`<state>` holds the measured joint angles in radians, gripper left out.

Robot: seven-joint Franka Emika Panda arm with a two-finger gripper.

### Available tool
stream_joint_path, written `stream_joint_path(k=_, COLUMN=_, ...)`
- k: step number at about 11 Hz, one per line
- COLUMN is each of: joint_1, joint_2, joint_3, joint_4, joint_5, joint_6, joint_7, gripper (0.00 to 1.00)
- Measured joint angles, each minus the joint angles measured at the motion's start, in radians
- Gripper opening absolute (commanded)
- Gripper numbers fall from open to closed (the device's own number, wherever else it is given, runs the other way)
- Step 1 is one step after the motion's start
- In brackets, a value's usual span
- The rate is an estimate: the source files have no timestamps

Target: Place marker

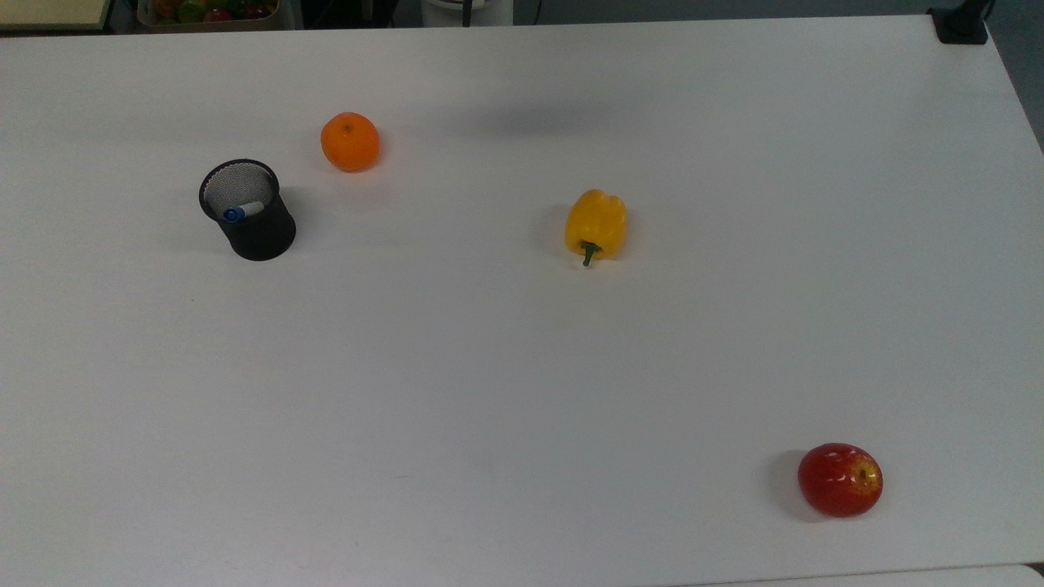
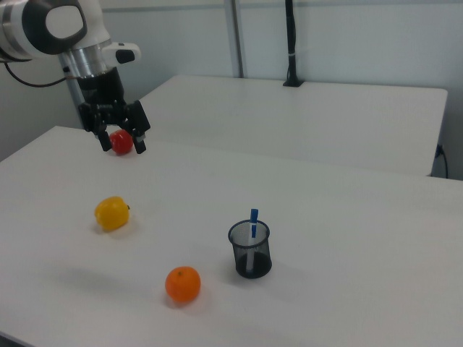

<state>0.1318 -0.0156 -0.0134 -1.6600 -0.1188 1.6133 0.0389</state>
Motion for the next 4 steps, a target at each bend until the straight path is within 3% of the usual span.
stream_joint_path(k=4, joint_1=-0.001, joint_2=0.072, joint_3=-0.003, joint_4=0.082, joint_5=0.025, joint_6=0.000, joint_7=0.000, gripper=1.00)
